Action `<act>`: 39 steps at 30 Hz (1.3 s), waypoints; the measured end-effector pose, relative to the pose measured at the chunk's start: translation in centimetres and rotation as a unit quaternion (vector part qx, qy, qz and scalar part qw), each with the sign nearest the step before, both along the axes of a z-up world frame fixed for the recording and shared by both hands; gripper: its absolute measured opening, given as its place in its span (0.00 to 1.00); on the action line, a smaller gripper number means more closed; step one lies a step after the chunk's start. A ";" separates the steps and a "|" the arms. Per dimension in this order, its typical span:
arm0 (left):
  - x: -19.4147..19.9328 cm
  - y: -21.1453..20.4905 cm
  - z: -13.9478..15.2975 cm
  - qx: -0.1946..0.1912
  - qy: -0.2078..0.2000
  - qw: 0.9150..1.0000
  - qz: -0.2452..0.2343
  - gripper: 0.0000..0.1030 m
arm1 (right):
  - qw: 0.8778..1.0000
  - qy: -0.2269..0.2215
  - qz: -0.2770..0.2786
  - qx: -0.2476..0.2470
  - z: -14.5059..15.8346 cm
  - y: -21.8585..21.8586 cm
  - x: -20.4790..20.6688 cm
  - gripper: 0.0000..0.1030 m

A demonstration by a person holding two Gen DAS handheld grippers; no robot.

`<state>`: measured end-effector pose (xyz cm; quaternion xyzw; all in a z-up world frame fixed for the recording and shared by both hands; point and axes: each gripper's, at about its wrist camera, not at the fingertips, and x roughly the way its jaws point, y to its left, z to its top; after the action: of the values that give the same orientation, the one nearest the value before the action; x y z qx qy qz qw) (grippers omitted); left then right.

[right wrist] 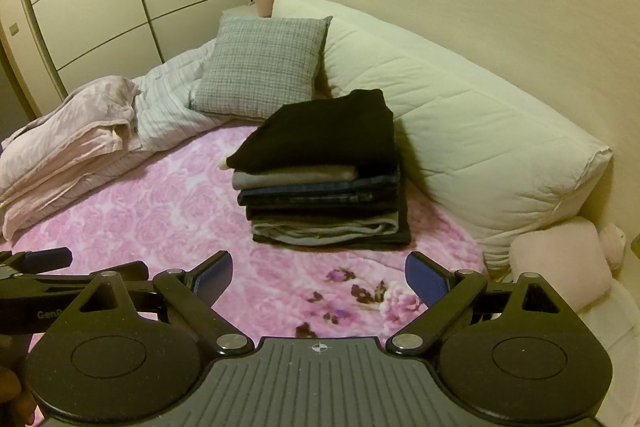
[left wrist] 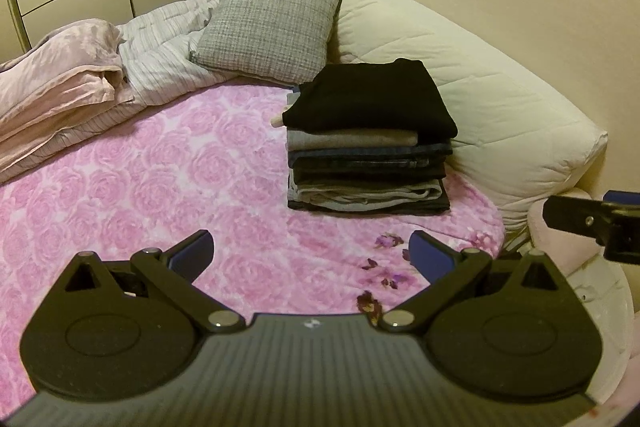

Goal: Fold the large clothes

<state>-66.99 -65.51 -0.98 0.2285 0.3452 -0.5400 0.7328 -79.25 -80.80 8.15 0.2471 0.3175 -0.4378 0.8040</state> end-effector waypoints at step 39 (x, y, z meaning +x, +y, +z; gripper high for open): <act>-0.7 -0.9 0.0 -0.003 0.000 1.000 -0.002 0.99 | 1.000 0.007 0.004 0.004 -0.4 -1.1 -1.1 0.88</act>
<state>-67.74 -66.38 -0.95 0.2269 0.3435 -0.5423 0.7324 -80.35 -81.94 7.70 0.2457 0.3264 -0.4349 0.8025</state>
